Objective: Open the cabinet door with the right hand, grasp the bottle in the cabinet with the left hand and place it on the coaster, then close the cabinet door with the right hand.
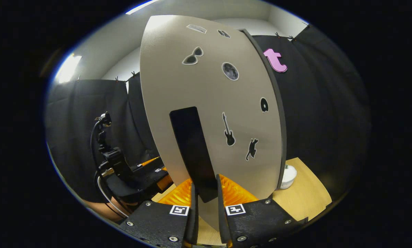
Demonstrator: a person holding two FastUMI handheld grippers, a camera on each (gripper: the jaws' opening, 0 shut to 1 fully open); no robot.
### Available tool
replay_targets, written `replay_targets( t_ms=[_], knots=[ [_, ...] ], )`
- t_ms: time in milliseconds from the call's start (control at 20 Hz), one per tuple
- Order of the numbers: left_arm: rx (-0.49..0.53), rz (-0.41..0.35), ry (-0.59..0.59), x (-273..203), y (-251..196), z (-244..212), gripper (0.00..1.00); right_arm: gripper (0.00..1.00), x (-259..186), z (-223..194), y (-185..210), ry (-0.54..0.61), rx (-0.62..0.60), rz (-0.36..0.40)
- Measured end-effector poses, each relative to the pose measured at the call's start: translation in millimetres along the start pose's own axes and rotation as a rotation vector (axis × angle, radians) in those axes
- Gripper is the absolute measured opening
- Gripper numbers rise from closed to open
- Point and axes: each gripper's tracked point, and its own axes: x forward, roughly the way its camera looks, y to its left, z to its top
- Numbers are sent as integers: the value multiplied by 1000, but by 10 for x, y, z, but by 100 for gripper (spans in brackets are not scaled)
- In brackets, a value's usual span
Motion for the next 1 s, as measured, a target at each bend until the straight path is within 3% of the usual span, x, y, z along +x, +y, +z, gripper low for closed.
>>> replay_targets(
  t_ms=[450,950,1000],
  knots=[
    [0,-102,10,83,-685,-27,92,24,-105,38,-156,-21,120,-53],
    [-15,-131,20,153,-1059,-19,96,20,-239,88,-284,-74,47,-77],
    [-16,-130,12,160,-1068,14,92,20,-260,88,-301,-76,52,-78]
  ],
)
